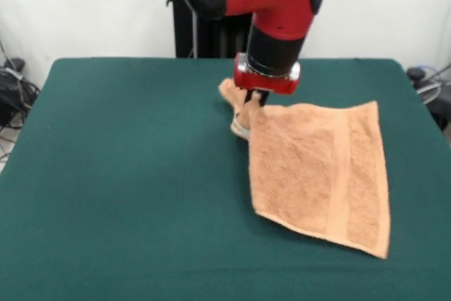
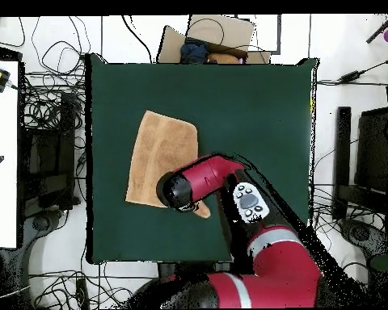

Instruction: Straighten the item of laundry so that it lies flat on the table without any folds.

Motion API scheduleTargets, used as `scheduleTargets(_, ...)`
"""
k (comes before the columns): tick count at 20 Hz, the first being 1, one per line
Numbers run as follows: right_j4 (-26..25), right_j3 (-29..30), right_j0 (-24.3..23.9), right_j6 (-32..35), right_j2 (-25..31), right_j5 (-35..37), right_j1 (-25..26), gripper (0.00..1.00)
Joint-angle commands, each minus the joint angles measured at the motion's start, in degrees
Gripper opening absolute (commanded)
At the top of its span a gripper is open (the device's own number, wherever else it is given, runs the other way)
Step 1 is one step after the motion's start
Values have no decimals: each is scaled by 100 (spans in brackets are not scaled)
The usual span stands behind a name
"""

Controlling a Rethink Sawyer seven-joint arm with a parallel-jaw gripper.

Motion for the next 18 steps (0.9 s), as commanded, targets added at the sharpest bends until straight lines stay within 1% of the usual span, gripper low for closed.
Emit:
scheduleTargets(1, -1098, -625, 345, -1383, 324, -512, -347, 0)
scheduleTargets(4, -1785, -631, 594, -1248, 174, -1043, -428, 0)
scheduleTargets(8, -2520, -660, 1058, -407, -291, -1619, -459, 0)
scheduleTargets(9, -2693, -664, 1170, -188, -407, -1763, -466, 100)
scheduleTargets(11, -2971, -636, 1406, 249, -668, -2058, -494, 100)
scheduleTargets(12, -3184, -670, 1587, 549, -875, -2323, -490, 100)
scheduleTargets(14, -3596, -870, 2103, 1320, -1503, -2964, -383, 100)
scheduleTargets(15, -3663, -1030, 2379, 1577, -1869, -3309, -284, 100)
scheduleTargets(16, -3565, -1329, 2780, 1810, -2462, -3766, -89, 100)
scheduleTargets(18, -1634, -1681, 3434, 919, -4106, -5183, 680, 100)
